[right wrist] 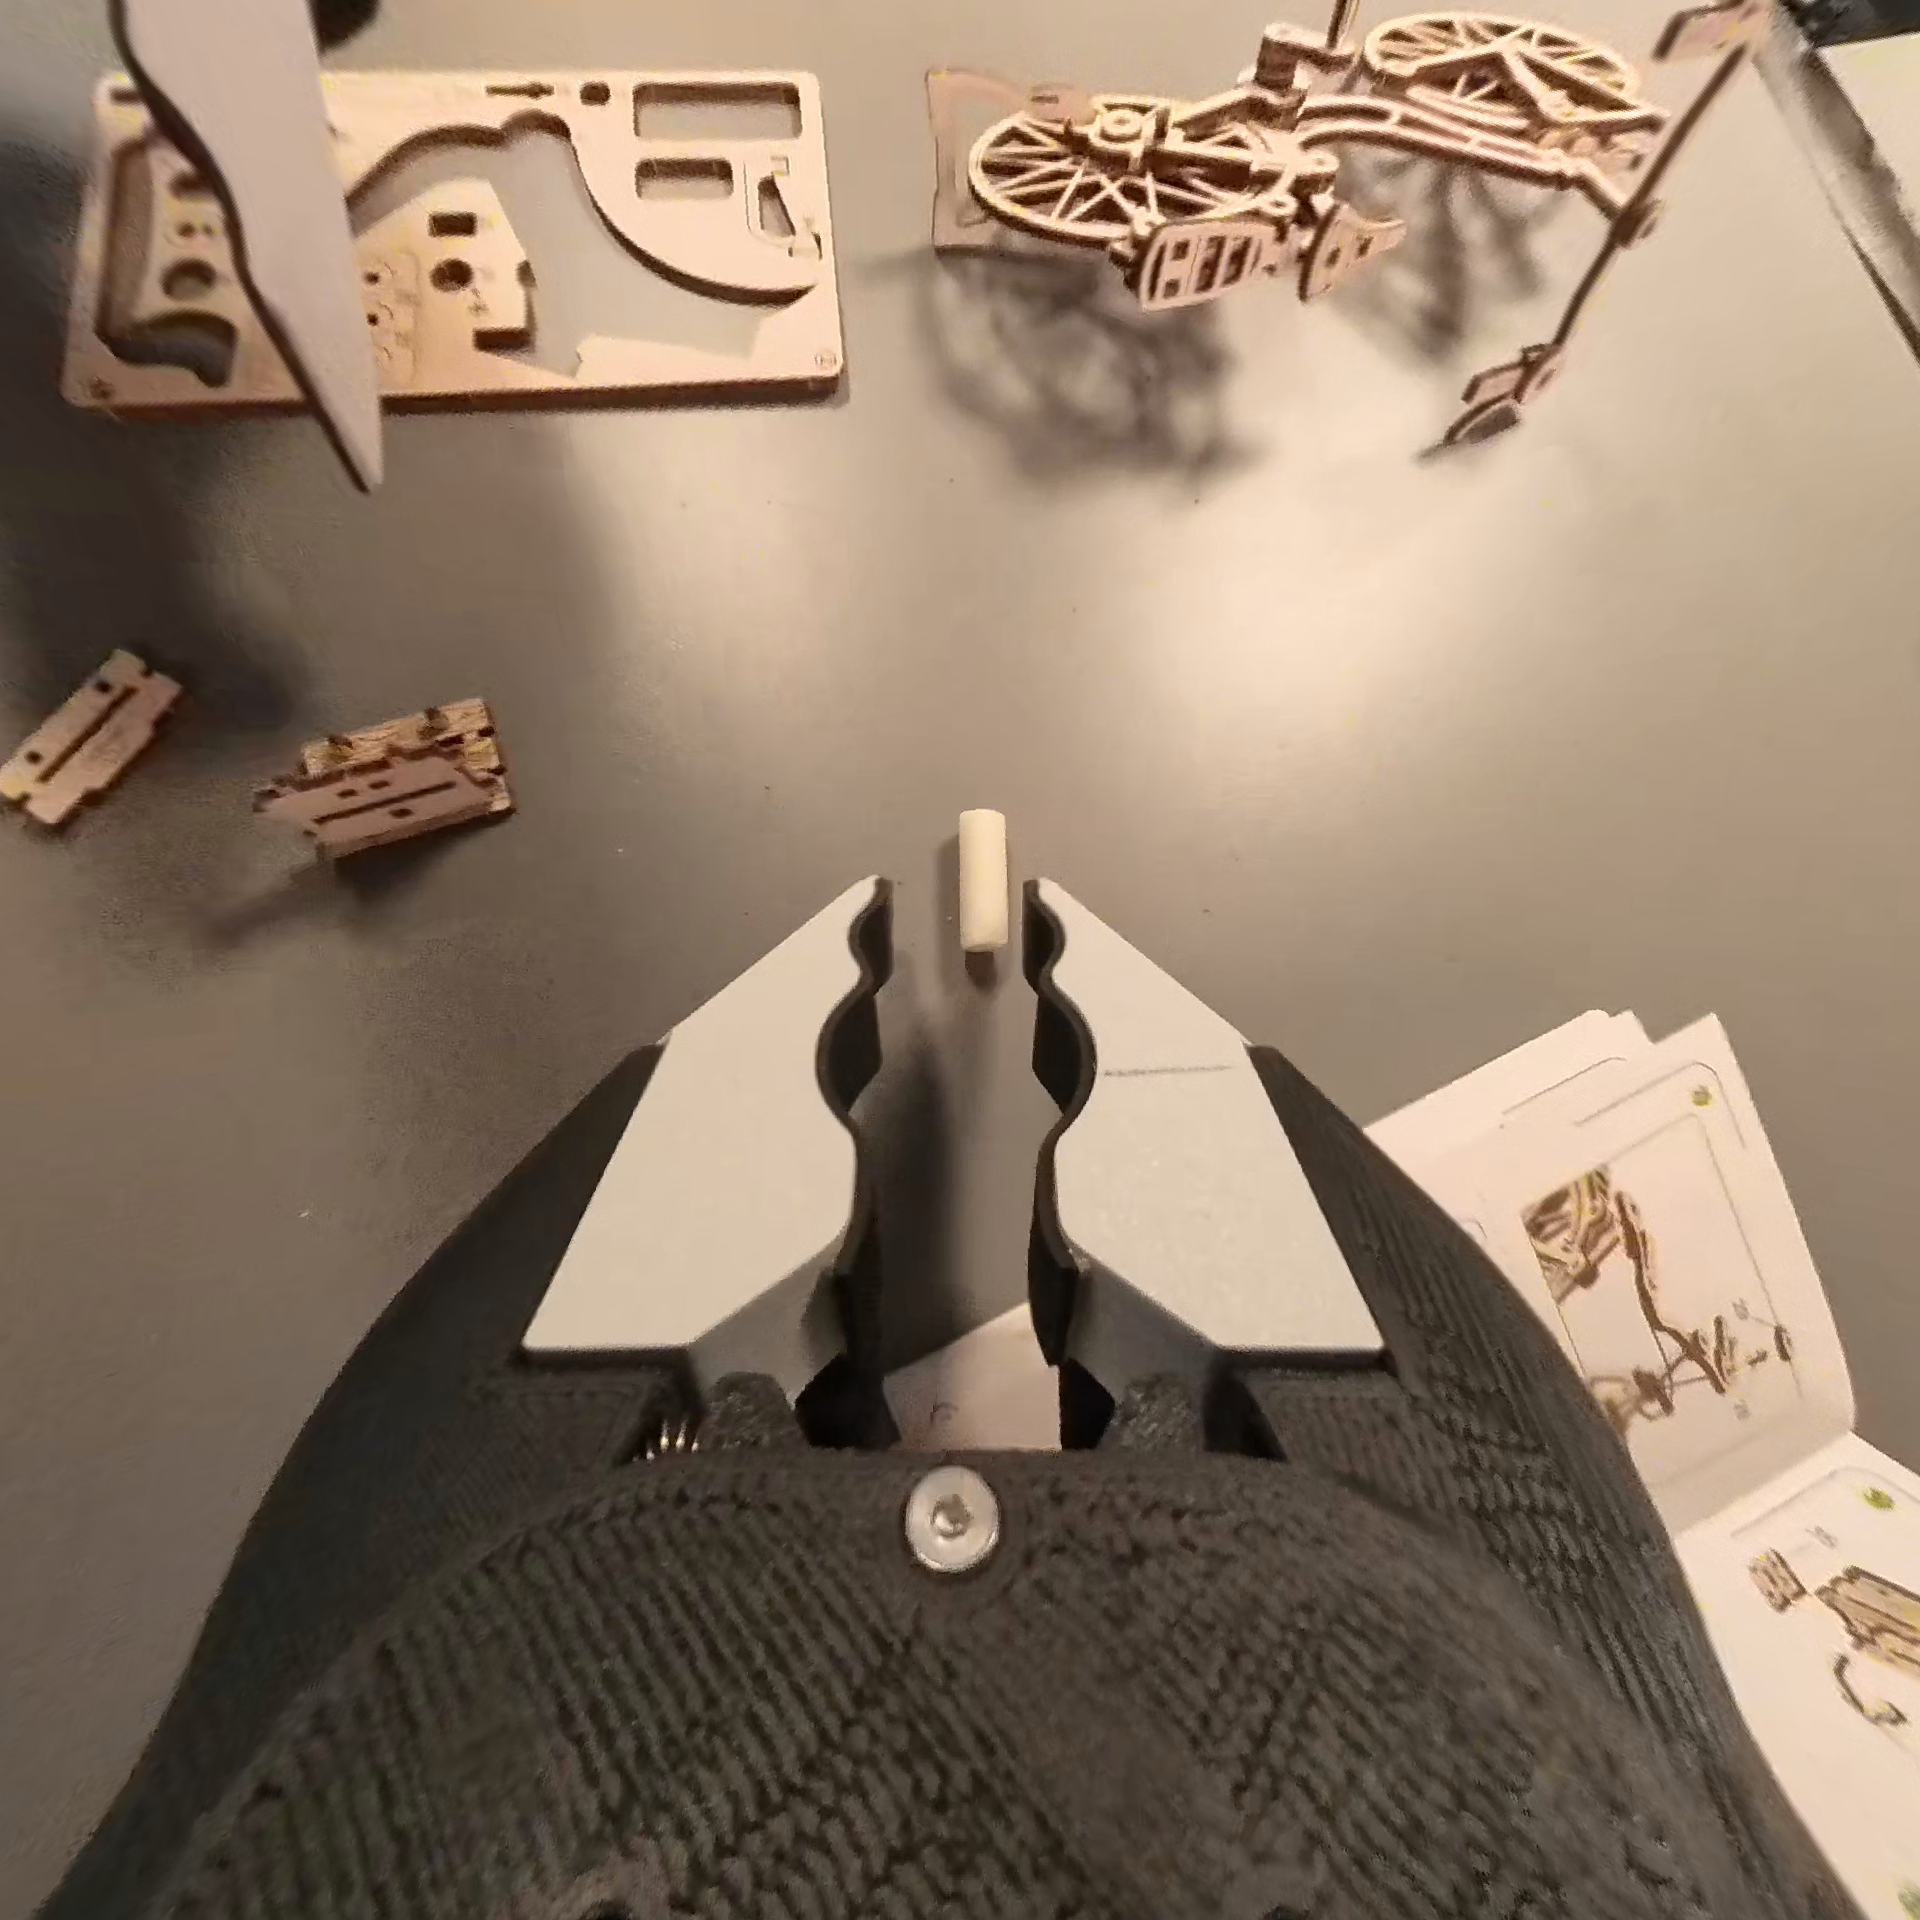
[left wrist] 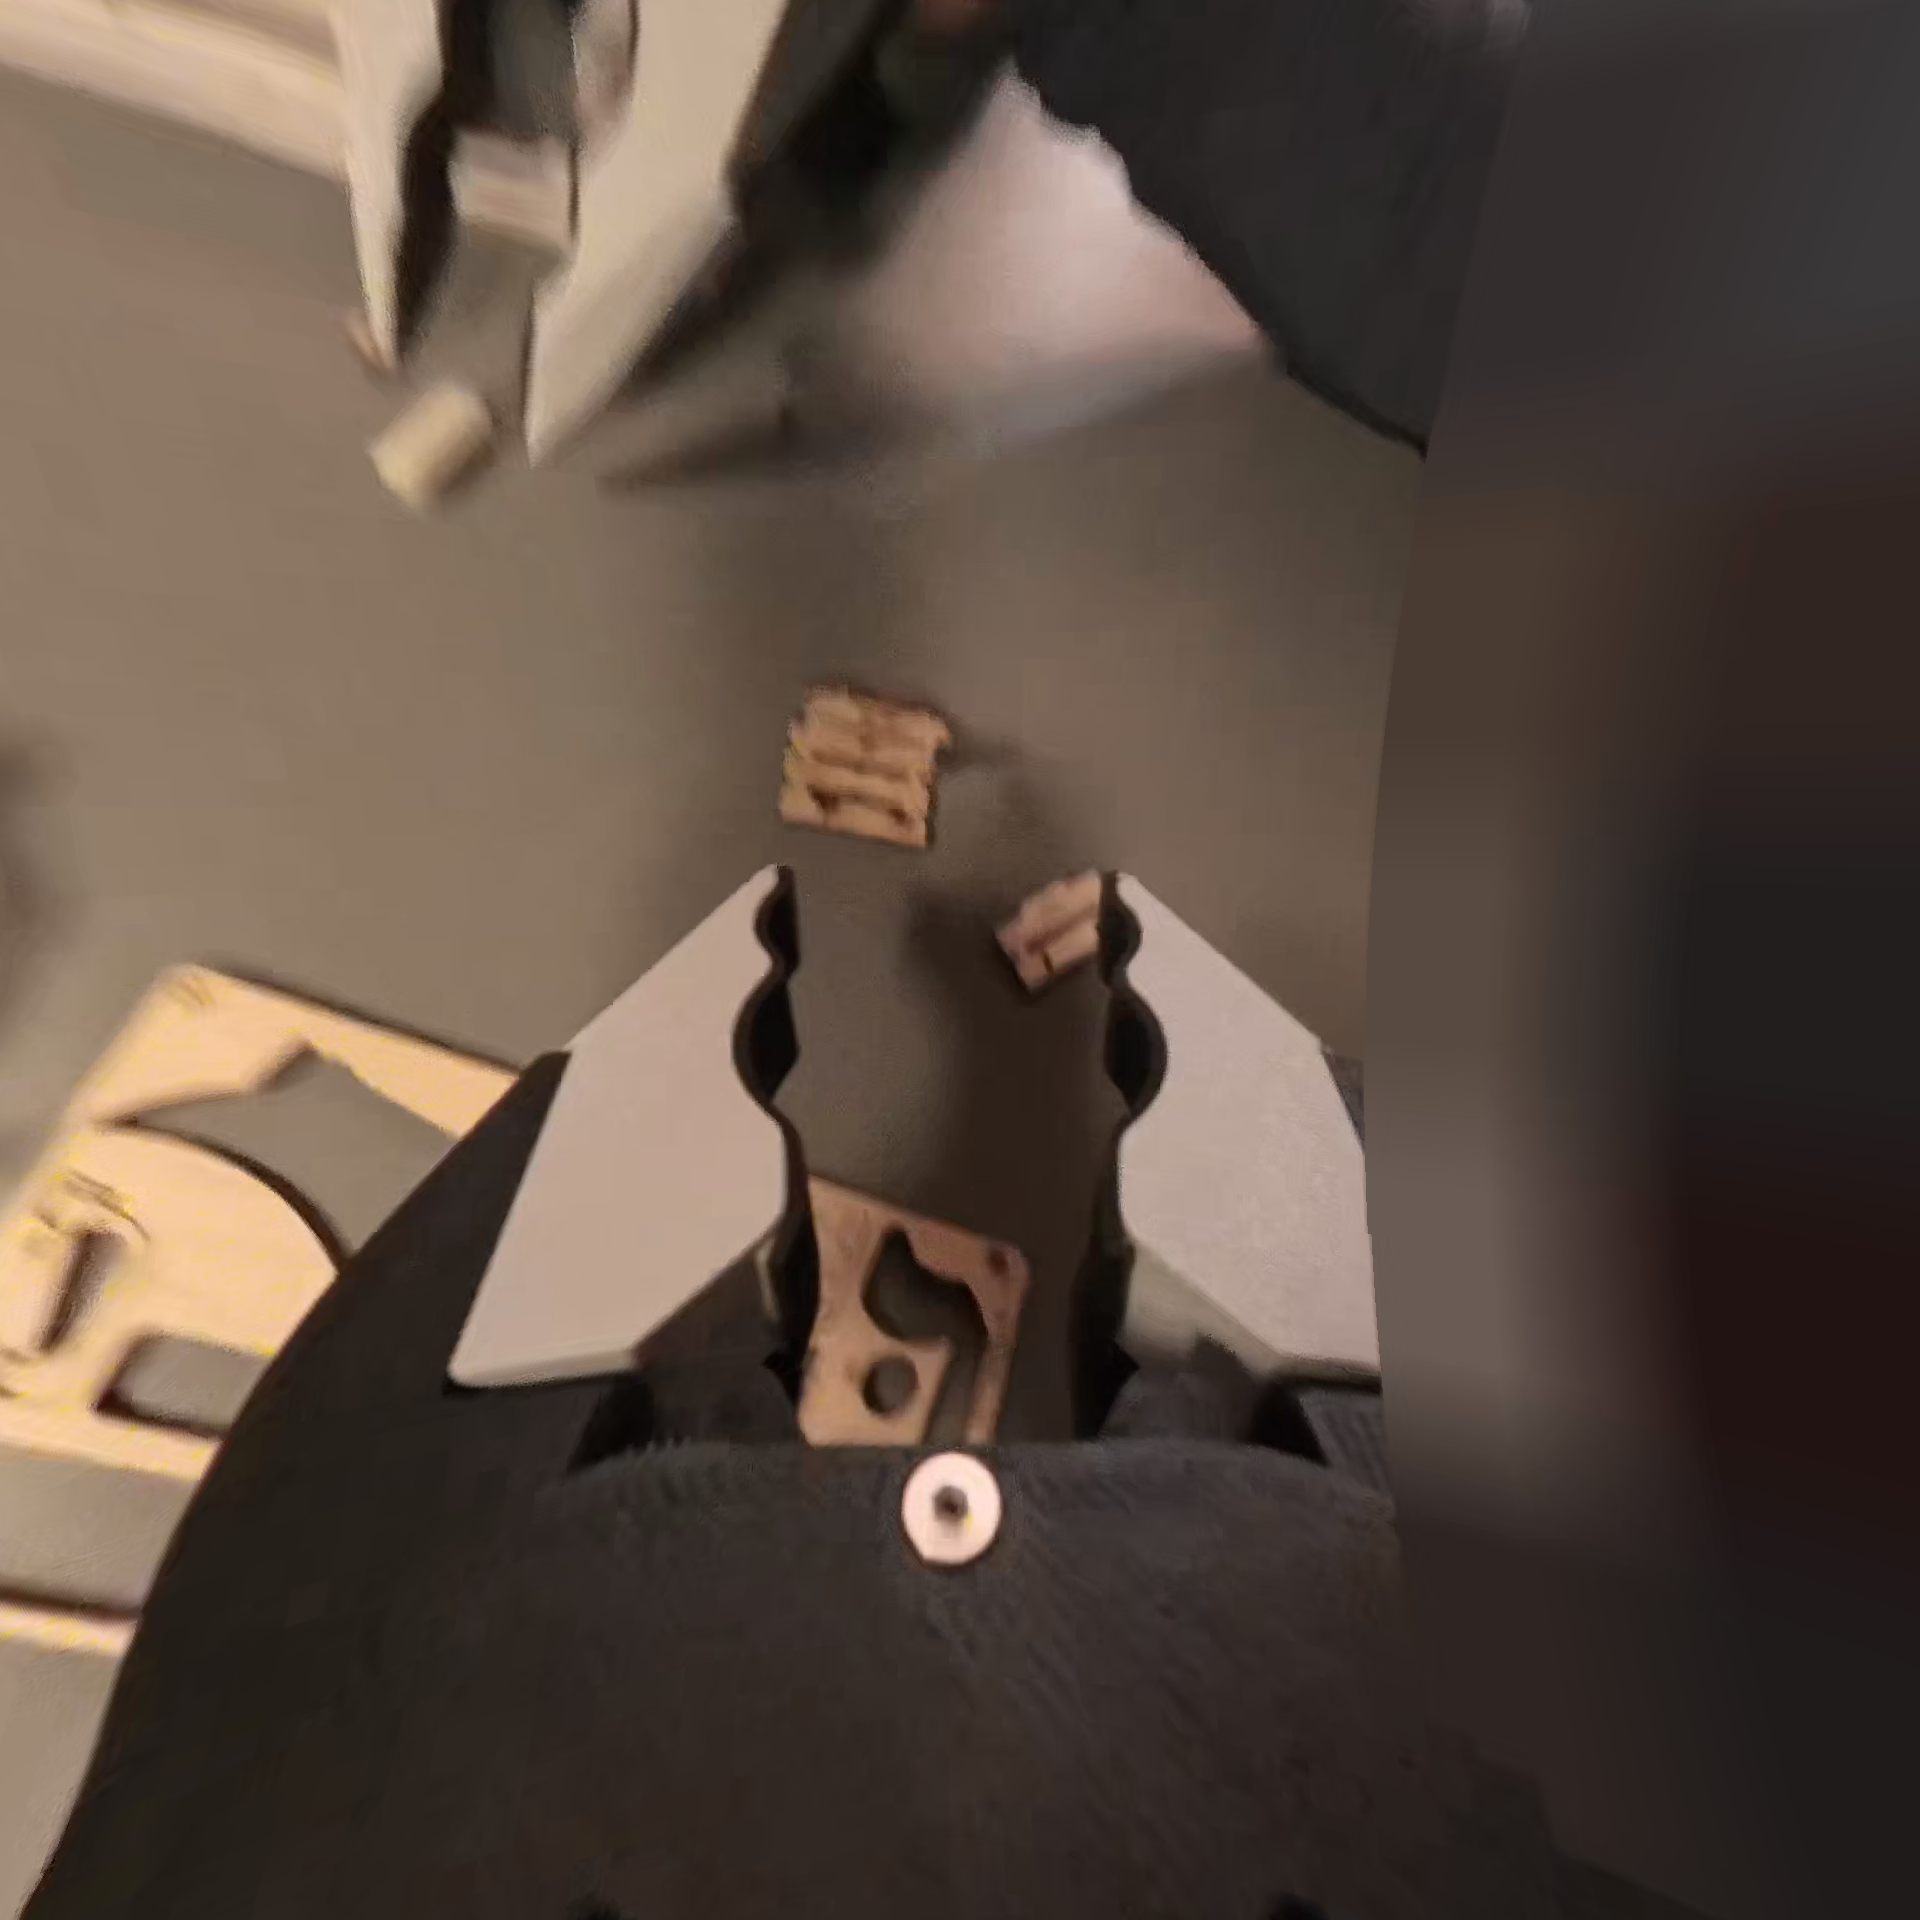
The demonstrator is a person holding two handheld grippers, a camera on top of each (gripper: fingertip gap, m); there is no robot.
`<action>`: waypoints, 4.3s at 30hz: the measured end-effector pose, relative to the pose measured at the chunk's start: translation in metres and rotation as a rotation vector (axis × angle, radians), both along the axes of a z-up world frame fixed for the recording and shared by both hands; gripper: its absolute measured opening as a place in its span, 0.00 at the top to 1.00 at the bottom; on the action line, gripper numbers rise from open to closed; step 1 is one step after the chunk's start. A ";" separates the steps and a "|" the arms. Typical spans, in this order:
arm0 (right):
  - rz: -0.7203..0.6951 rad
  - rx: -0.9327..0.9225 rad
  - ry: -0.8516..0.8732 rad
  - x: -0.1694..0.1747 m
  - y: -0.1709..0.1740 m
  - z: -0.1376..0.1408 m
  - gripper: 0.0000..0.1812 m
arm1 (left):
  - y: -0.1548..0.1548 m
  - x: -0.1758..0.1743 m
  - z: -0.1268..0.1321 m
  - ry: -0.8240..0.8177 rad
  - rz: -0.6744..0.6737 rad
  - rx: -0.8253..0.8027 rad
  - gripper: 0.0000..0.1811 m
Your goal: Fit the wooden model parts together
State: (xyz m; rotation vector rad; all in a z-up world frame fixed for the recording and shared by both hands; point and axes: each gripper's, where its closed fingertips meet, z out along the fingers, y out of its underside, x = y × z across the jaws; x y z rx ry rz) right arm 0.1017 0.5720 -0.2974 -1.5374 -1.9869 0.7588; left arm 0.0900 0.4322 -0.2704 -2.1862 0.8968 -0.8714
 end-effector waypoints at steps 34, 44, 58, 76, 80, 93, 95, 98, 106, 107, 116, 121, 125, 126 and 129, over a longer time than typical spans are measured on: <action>0.372 0.306 -0.054 0.010 -0.093 0.014 0.96 | 0.032 0.036 -0.035 0.124 -0.019 0.138 0.79; 0.373 0.327 -0.065 0.010 -0.093 0.013 0.96 | 0.032 0.036 -0.036 0.124 -0.019 0.138 0.80; 0.392 0.357 -0.073 0.011 -0.094 0.013 0.96 | 0.033 0.035 -0.036 0.122 -0.011 0.135 0.80; 0.424 0.416 -0.124 0.016 -0.099 0.011 0.96 | 0.036 0.034 -0.035 0.129 0.016 0.140 0.80; 0.432 0.437 -0.137 0.016 -0.101 0.009 0.96 | 0.037 0.034 -0.035 0.129 0.017 0.139 0.80; 0.451 0.439 -0.153 0.022 -0.105 0.011 0.96 | 0.037 0.033 -0.036 0.129 0.023 0.138 0.80; 0.451 0.446 -0.157 0.021 -0.104 0.011 0.96 | 0.037 0.033 -0.036 0.129 0.024 0.138 0.80; 0.453 0.451 -0.156 0.021 -0.105 0.011 0.96 | 0.038 0.034 -0.036 0.129 0.027 0.138 0.80; 0.449 0.484 -0.162 0.019 -0.104 0.010 0.96 | 0.038 0.034 -0.036 0.130 0.028 0.138 0.80; 0.454 0.477 -0.162 0.020 -0.105 0.010 0.96 | 0.038 0.034 -0.036 0.130 0.028 0.138 0.80; 0.377 0.559 -0.170 0.014 -0.091 0.011 0.96 | 0.039 0.033 -0.036 0.132 0.046 0.139 0.80; 0.143 0.495 -0.283 0.021 -0.045 0.001 0.96 | 0.046 0.021 -0.023 0.109 0.102 0.195 0.75; 0.075 0.253 -0.274 0.021 -0.040 -0.011 0.85 | 0.049 -0.001 -0.003 0.056 0.149 0.254 0.76; 0.070 0.183 -0.264 0.020 -0.043 -0.010 0.81 | 0.046 -0.003 -0.001 0.042 0.136 0.243 0.76; 0.044 0.089 -0.216 0.023 -0.046 0.000 0.71 | 0.031 -0.004 0.002 0.012 0.064 0.215 0.75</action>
